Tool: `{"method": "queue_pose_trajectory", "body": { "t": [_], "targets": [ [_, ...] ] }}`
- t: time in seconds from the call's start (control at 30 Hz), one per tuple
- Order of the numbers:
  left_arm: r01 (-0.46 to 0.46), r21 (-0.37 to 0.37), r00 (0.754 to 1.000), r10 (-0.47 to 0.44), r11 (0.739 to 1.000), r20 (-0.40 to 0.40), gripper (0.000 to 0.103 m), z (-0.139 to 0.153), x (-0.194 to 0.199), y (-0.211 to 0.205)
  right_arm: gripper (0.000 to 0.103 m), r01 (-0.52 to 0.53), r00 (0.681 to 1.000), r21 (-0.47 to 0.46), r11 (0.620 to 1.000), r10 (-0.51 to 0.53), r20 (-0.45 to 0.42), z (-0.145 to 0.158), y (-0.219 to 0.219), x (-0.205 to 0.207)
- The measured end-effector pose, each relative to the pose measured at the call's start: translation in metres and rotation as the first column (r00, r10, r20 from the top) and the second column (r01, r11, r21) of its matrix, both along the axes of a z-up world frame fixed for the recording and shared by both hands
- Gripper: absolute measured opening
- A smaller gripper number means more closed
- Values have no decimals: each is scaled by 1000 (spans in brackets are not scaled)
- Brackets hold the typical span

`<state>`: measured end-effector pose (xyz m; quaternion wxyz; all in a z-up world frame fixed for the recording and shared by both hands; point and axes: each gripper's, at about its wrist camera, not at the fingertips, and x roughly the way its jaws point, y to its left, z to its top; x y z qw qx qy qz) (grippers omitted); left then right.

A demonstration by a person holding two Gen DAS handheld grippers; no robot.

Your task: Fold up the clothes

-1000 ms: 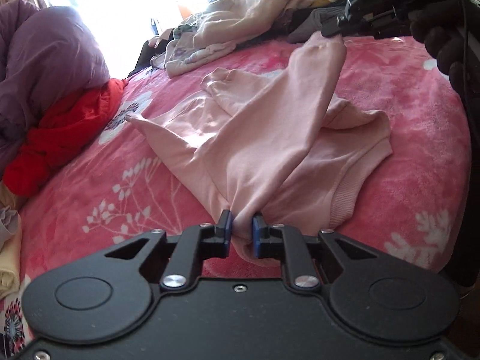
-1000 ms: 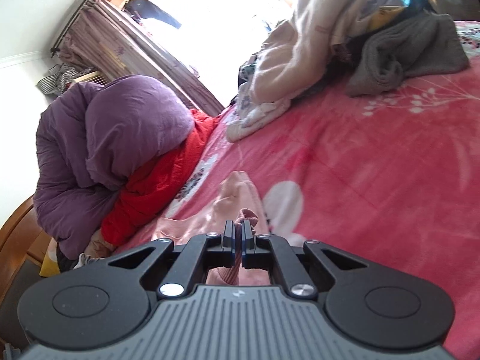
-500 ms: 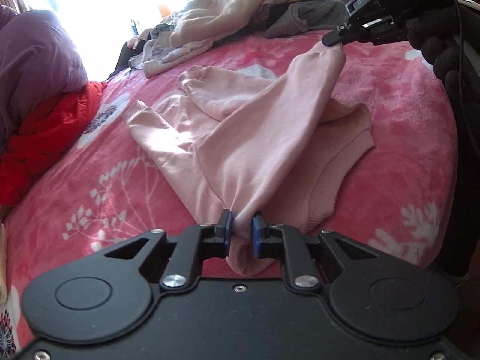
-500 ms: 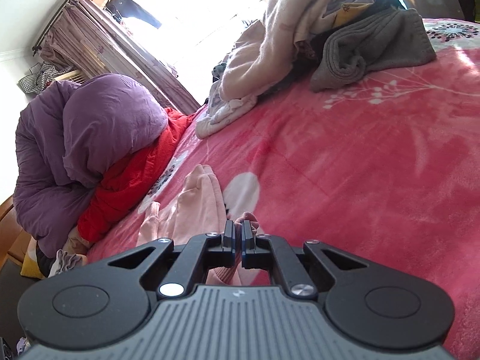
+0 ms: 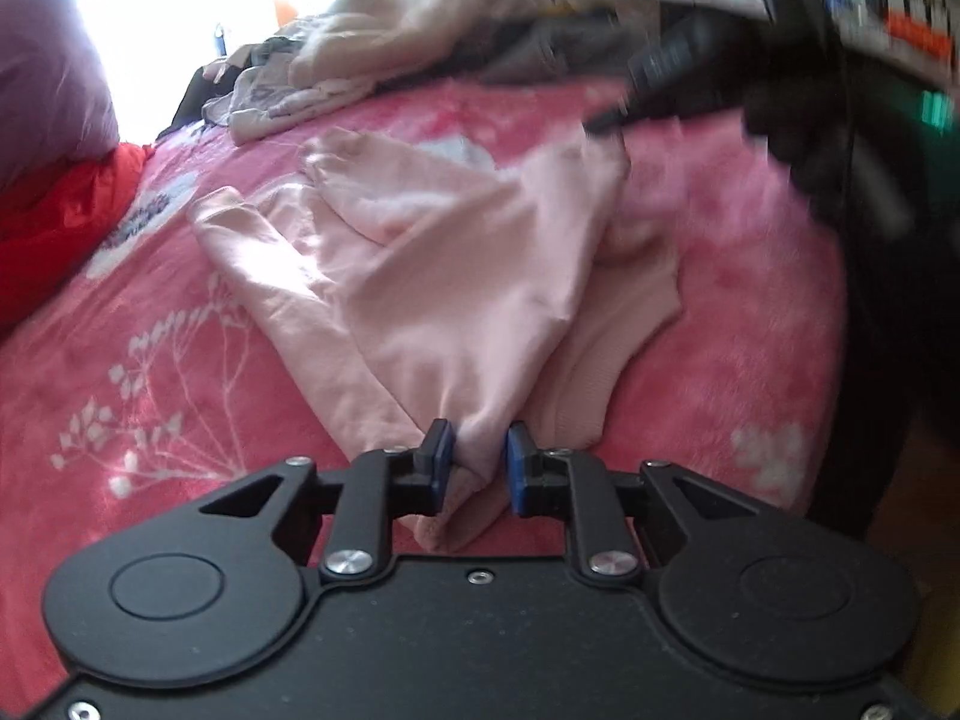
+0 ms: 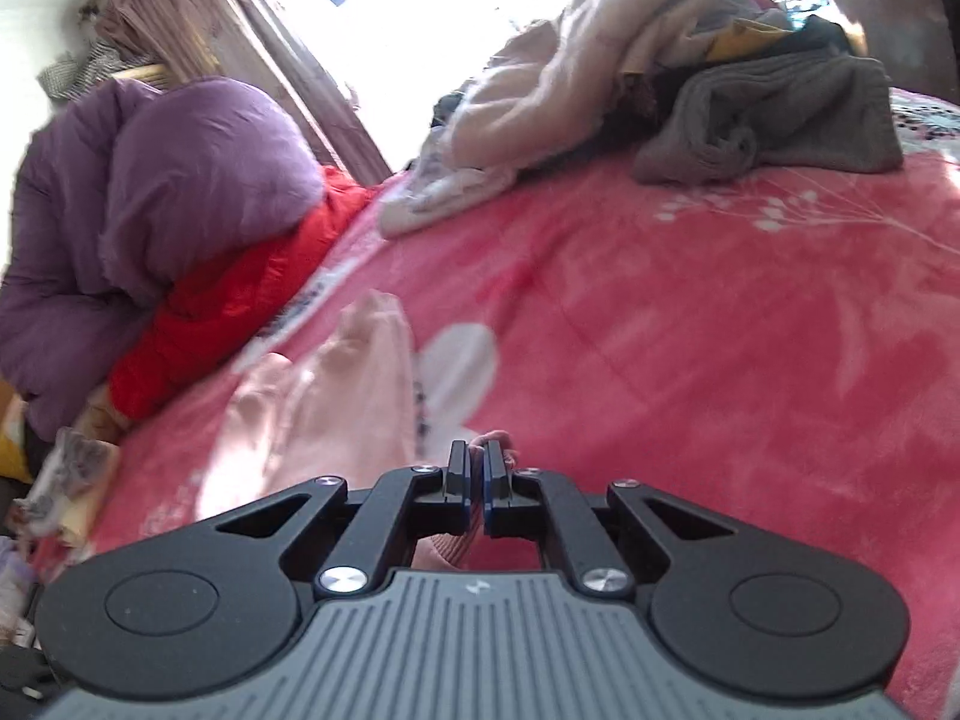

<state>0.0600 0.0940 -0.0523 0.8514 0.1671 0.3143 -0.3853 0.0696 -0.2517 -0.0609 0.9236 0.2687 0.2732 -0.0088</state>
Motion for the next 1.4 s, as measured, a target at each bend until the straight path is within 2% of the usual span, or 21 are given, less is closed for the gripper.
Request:
{"method": "queue_pose_trajectory", "body": {
  "t": [0.07,0.13,0.17,0.23,0.3,0.43,0.5,0.57,0.6,0.67,0.77,0.87,0.93,0.97,1.07,1.1,1.17,1.23,1.3,1.4],
  "targets": [
    [-109,-106,994,109,988,-11,15,14,15,29,6,0,1000,25,1000,-1,20,-2,-4,-1],
    [-219,-172,976,216,960,-35,15,19,30,52,6,-7,1000,38,999,6,21,-4,-5,0],
    [-254,-183,967,249,950,-48,15,18,37,59,6,-7,1000,34,999,7,20,-5,-5,0],
    [-264,-161,965,258,951,-54,15,14,41,58,6,-11,1000,35,999,11,15,-7,-4,0],
    [-219,-140,975,213,966,-60,15,9,38,48,6,-12,1000,42,999,11,10,-10,-4,0],
    [-54,-75,998,50,996,-47,15,-3,20,16,6,-7,1000,45,999,6,14,-13,-6,2],
    [40,16,999,-39,999,-29,15,-16,8,-4,6,-13,1000,48,999,12,19,-13,-7,3],
    [87,95,996,-87,992,-4,15,-28,-1,-18,6,-23,999,56,998,22,24,-12,-7,6],
    [89,102,996,-90,991,4,15,-28,-3,-18,6,-26,999,60,998,25,27,-12,-8,8],
    [89,65,996,-87,994,-22,15,-20,0,-7,6,-36,999,74,997,34,32,-12,-10,11],
    [73,-46,996,-75,996,-48,15,-1,5,24,6,-46,998,83,995,44,35,-11,-11,13],
    [0,-161,999,-8,987,-53,15,13,15,47,6,-52,998,93,994,50,33,-12,-11,13],
    [-19,-207,997,4,978,-73,15,15,21,49,6,-56,998,100,993,53,33,-13,-11,13],
    [-9,-206,997,-7,979,-76,15,14,22,45,6,-56,998,98,994,53,32,-13,-10,12],
    [61,-110,991,-73,992,-112,15,-4,23,15,6,-59,998,98,993,57,24,-16,-9,11],
    [98,-31,987,-101,995,-125,15,-14,22,3,6,-61,998,99,993,59,20,-17,-9,11],
    [136,43,985,-130,990,-113,15,-19,21,-8,6,-66,998,108,992,65,16,-19,-10,11],
    [108,-56,987,-114,993,-110,16,3,33,4,6,-77,997,115,990,75,17,-20,-10,11],
    [22,-163,997,-34,986,-68,23,26,53,19,6,-88,996,118,989,87,20,-21,-10,11],
    [-152,-212,988,154,965,-7,24,38,97,18,6,-100,995,125,987,98,23,-21,-10,13]
  ]
}}
